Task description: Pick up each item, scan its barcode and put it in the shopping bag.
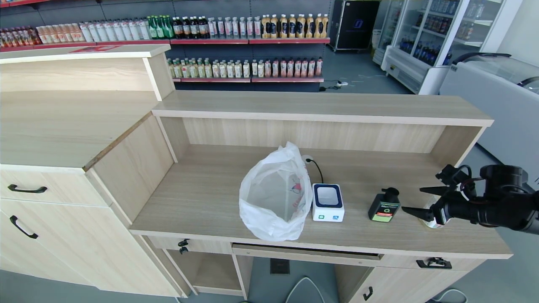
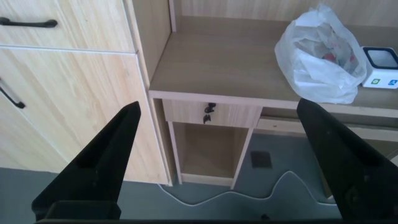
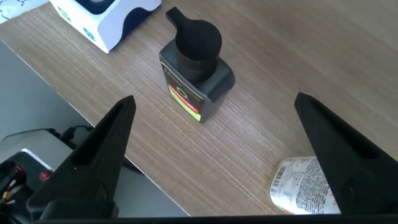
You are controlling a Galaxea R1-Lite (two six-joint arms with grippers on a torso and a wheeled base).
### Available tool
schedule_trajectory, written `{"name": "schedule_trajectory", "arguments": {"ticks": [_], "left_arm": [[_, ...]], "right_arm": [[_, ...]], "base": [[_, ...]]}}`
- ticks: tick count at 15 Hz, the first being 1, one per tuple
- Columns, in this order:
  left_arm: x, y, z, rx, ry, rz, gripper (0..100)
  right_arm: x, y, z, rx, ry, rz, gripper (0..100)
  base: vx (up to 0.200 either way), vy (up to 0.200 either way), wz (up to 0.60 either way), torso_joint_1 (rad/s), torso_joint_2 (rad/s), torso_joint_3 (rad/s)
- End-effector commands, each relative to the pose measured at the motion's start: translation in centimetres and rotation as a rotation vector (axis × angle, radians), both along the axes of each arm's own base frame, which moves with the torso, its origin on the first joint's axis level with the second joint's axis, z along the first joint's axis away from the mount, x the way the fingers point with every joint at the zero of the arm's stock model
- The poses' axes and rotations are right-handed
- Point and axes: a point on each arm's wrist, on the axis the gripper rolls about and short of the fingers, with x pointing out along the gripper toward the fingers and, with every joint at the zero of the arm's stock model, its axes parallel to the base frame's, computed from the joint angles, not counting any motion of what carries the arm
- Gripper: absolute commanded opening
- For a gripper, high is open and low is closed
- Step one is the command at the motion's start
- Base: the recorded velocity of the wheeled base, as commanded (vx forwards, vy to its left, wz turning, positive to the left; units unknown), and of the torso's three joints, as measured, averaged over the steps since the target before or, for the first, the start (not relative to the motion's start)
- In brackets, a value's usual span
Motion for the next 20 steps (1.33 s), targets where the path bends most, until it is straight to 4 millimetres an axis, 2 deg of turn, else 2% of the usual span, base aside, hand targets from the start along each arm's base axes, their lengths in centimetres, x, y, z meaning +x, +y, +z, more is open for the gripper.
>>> {"name": "schedule_trajectory", "arguments": {"ticks": [1,3,8,12,20], "left_arm": [[0.0,0.0,0.0,0.000,-0.001,0.000,100],[0.0,0.0,0.0,-0.001,-0.001,0.000,100],[0.0,0.0,0.0,-0.001,-0.001,0.000,100],[0.0,0.0,0.0,0.000,-0.001,0.000,100],[0.0,0.0,0.0,0.000,-0.001,0.000,100]], "right_arm": [[0.8,0.4,-0.9,0.000,0.012,0.016,100],[1.5,0.6,-1.3,-0.019,-0.004,0.033,100],[1.6,0.6,-2.7,-0.013,0.029,0.052,100],[2.5,0.9,-3.9,-0.006,0.038,0.069,100],[4.5,3.6,-5.3,-0.011,0.037,0.144,100]], "base": [[0.000,0.000,0.00,0.000,0.00,0.000],[0.000,0.000,0.00,0.000,0.00,0.000],[0.000,0.000,0.00,0.000,0.00,0.000],[0.000,0.000,0.00,0.000,0.00,0.000],[0.000,0.000,0.00,0.000,0.00,0.000]]}}
